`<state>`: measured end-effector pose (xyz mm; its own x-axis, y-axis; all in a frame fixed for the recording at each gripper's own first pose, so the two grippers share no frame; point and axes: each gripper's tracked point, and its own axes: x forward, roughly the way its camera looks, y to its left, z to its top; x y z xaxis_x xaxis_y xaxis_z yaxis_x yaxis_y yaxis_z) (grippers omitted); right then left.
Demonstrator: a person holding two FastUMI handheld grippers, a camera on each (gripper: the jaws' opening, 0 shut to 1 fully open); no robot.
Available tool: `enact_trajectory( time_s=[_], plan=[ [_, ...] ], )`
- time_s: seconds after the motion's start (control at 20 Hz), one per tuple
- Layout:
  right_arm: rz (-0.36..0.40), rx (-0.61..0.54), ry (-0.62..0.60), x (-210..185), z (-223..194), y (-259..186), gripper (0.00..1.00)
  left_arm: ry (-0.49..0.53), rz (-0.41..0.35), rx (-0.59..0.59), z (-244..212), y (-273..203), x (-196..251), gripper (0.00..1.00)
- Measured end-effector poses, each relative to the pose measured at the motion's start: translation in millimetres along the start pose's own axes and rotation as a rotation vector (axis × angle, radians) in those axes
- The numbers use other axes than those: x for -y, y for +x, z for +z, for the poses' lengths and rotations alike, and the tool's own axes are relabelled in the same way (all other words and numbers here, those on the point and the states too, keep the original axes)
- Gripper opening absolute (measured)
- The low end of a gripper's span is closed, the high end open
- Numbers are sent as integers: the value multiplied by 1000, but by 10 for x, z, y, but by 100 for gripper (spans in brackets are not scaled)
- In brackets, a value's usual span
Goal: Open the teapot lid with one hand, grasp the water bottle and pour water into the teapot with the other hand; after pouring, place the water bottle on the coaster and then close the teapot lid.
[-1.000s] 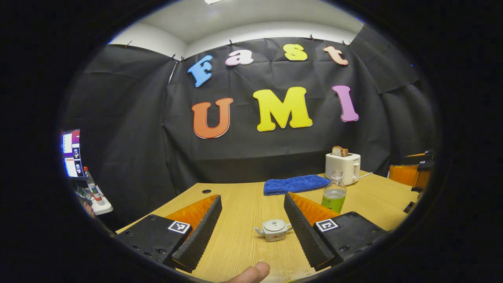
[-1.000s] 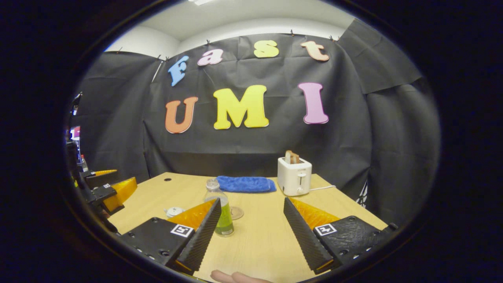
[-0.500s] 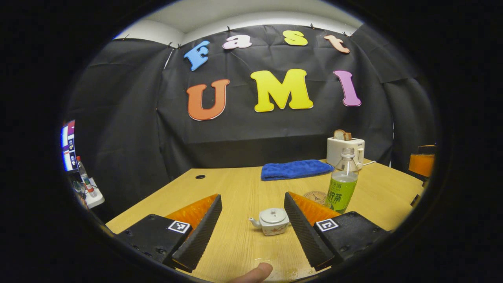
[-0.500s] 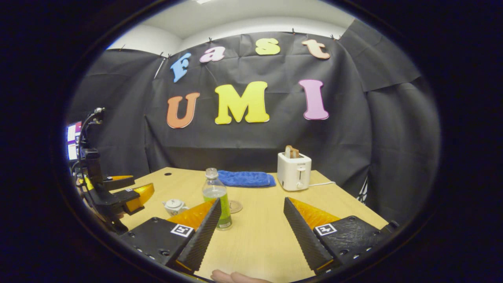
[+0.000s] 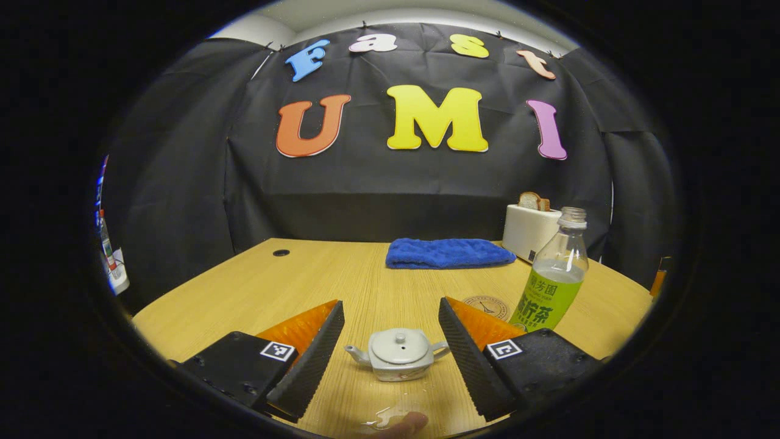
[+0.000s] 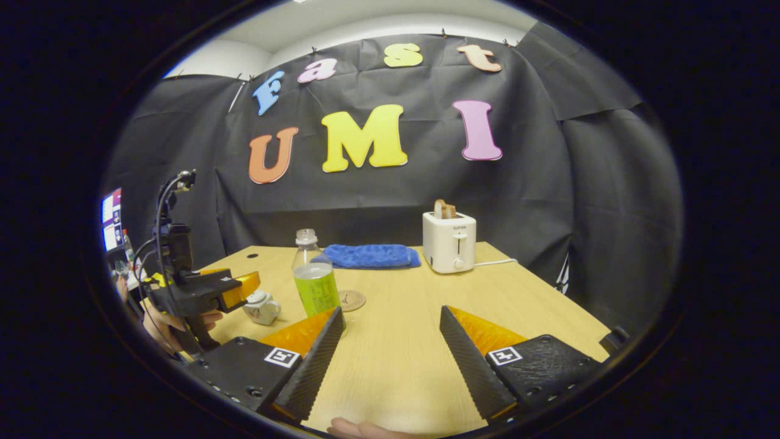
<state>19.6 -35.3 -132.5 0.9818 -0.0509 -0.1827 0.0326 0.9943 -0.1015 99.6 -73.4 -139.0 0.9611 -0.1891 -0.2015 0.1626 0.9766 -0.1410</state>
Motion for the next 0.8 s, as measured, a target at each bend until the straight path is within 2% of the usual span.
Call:
enact_trajectory(
  time_s=[0.05, 0.1, 0.25, 0.3, 0.35, 0.55, 0.6, 0.65, 0.8],
  plan=[
    [12, 5, 9, -6, -2, 13, 92, -7, -9, -22, -67, 42, 17, 97],
    [24, 11, 15, -16, 5, 19, 96, -7, -16, -36, -118, 67, 27, 91],
    [39, 15, 9, -50, -34, 61, 96, 41, -8, -80, -242, 123, 13, 79],
    [40, 8, 2, -56, -54, 85, 96, 43, -19, -56, -215, 127, 27, 68],
    [43, 0, -5, -71, -83, 107, 96, 41, -35, -49, -193, 134, 77, 65],
    [53, -30, -26, -135, -196, 186, 92, 36, -16, -40, -188, 171, 26, 31],
    [54, -37, -32, -142, -213, 202, 96, 36, -22, -37, -181, 170, 43, 24],
    [55, -40, -36, -162, -229, 215, 92, 38, -33, -34, -179, 183, 64, 23],
    [59, -52, -46, -207, -274, 269, 92, 55, -41, -40, -176, 187, 82, 7]
  ],
)
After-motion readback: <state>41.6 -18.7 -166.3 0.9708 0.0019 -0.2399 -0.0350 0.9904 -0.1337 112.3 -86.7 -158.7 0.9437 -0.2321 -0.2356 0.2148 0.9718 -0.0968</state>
